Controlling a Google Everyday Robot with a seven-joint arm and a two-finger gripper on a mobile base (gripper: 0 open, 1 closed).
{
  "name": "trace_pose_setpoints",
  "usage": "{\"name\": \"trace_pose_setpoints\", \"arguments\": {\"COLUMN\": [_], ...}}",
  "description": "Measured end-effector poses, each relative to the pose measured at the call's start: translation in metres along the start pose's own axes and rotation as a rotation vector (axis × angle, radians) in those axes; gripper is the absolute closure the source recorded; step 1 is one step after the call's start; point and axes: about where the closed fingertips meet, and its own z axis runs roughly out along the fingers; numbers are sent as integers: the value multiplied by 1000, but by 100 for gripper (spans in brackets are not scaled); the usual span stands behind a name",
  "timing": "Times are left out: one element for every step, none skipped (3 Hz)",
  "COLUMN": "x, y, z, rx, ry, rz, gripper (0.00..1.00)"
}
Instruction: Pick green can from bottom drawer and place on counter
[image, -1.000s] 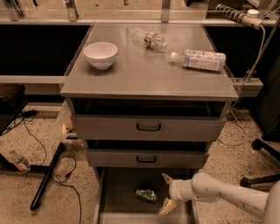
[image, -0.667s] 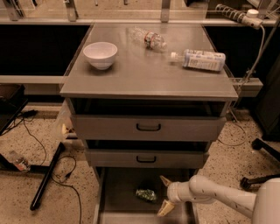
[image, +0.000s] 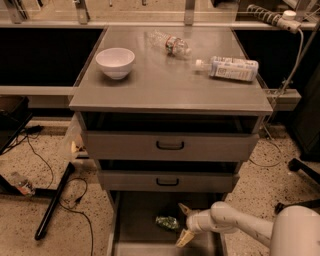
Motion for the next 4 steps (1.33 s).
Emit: {"name": "trace_pose_setpoints", "arguments": {"x": [7, 16, 26, 31], "y": [-6, -8, -9, -15], "z": [23, 43, 60, 75], "rx": [-3, -14, -21, -25], "ry": [-14, -18, -20, -23], "rz": [13, 34, 63, 81], "gripper": [0, 0, 0, 0]}}
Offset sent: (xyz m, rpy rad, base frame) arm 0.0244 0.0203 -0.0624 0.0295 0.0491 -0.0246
